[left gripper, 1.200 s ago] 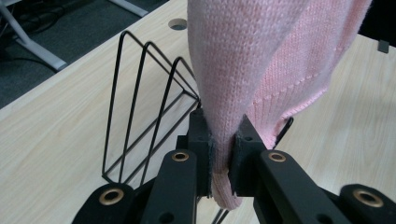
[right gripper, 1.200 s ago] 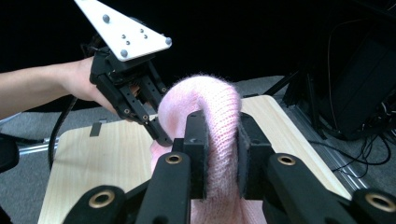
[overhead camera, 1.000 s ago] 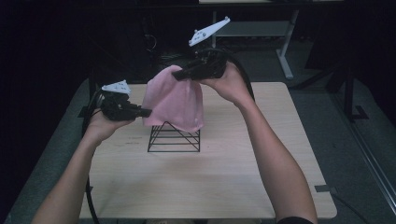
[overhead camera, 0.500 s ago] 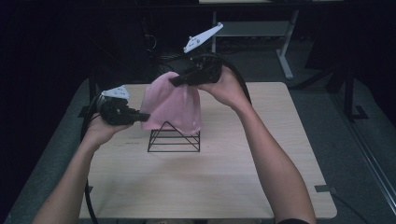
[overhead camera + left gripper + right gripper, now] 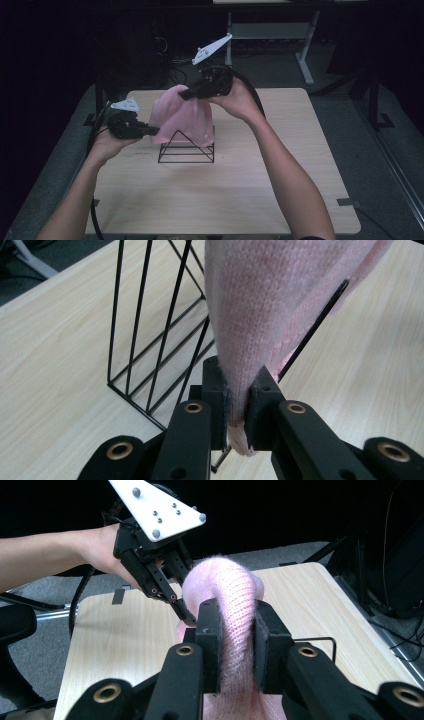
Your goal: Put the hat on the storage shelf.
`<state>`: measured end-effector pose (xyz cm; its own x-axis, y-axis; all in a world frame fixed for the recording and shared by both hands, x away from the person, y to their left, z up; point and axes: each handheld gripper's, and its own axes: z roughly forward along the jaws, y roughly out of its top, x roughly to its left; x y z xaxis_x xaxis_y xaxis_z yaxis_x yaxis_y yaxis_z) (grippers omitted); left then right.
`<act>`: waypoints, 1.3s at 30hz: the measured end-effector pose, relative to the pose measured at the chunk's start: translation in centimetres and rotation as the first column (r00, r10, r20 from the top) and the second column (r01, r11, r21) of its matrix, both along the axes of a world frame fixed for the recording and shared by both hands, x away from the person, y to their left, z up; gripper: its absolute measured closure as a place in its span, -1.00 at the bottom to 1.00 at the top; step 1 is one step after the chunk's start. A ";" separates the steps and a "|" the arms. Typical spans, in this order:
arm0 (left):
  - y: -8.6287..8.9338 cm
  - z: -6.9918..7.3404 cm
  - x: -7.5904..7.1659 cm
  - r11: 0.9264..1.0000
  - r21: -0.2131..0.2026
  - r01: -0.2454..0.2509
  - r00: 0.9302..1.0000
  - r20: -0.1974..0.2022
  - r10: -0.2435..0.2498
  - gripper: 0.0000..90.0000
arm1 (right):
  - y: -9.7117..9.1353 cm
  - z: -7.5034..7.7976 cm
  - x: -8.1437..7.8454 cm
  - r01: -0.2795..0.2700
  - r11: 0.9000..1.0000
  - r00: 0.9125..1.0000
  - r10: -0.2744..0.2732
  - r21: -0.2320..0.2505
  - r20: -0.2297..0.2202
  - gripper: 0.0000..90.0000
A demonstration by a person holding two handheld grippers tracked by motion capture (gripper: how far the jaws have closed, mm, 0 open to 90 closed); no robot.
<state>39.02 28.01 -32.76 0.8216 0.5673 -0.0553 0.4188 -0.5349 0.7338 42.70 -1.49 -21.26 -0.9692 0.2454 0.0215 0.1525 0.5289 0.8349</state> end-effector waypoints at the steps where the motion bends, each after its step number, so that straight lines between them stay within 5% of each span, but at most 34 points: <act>1: 0.0 -0.2 0.0 1.000 -0.004 -0.004 1.000 -0.006 0.004 0.81 | 0.1 -0.1 0.0 -0.002 1.000 1.000 0.002 0.001 -0.006 0.69; 11: -0.5 -1.0 0.2 0.997 0.072 0.013 1.000 -0.015 -0.012 0.81 | 0.3 -1.4 0.0 0.001 1.000 1.000 -0.001 -0.008 -0.027 0.68; 30: -0.6 -3.7 0.3 0.995 0.099 0.010 0.999 -0.053 -0.005 0.80 | 0.7 -4.1 -0.2 -0.013 0.999 0.999 0.011 -0.040 -0.050 0.68; 39: -0.7 -4.9 0.4 0.988 0.150 0.027 0.997 -0.070 -0.017 0.80 | 1.0 -5.5 -0.2 -0.019 0.999 0.997 0.015 -0.044 -0.072 0.67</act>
<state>39.42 27.30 -37.63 0.8311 0.5554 -0.0271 0.4524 -0.6471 0.6137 42.51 -0.53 -26.80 -0.9695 0.2313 0.0808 0.2021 0.5687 0.7974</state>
